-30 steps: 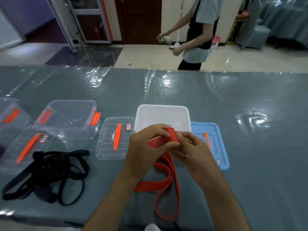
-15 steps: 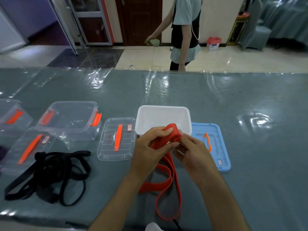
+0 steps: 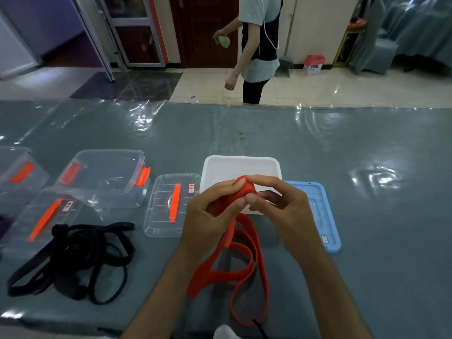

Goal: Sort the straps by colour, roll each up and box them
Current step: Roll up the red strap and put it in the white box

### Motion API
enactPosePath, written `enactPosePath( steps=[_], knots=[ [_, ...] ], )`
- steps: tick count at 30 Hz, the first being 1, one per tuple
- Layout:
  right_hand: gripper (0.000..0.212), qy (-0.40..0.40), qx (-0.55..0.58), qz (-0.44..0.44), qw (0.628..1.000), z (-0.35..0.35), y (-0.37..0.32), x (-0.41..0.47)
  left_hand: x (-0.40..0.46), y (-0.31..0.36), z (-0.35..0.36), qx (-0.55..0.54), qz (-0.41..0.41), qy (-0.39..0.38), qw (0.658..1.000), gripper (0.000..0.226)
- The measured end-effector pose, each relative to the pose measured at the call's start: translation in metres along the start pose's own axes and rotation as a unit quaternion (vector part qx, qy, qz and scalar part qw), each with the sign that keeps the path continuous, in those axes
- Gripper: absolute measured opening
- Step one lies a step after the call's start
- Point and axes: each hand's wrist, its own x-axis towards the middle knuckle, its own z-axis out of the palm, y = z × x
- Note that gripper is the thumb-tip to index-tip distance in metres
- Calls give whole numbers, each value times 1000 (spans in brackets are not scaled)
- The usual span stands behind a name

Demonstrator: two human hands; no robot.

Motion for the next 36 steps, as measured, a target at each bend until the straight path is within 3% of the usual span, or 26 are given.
enactPosePath(
  steps=[5, 10, 14, 20, 24, 28, 32, 36],
  knots=[
    [35, -8, 46, -1, 999, -1, -5, 0, -3, 0, -2, 28, 14, -39, 999, 35],
    [40, 13, 120, -3, 993, 6, 2, -4, -7, 8, 0, -13, -30, -57, 998, 43],
    [42, 4, 172, 31, 985, 10, 4, -7, -7, 8, 1, -34, -37, -22, 998, 37],
    [44, 52, 133, 42, 989, 8, 10, -6, -15, 4, 8, -76, -35, 92, 992, 30],
    [39, 40, 172, 28, 984, 10, 12, -12, -14, 3, 9, -94, -26, 87, 991, 20],
    [30, 47, 65, 5, 997, 7, 7, -11, -15, 6, 6, -74, -38, 97, 992, 17],
    [45, -28, 50, 3, 998, 6, 7, -13, -14, 8, 1, -75, -58, 80, 992, 19],
    [37, 26, 33, -47, 998, 6, 8, -11, -17, 7, -1, -69, -62, 75, 993, 23]
  ],
)
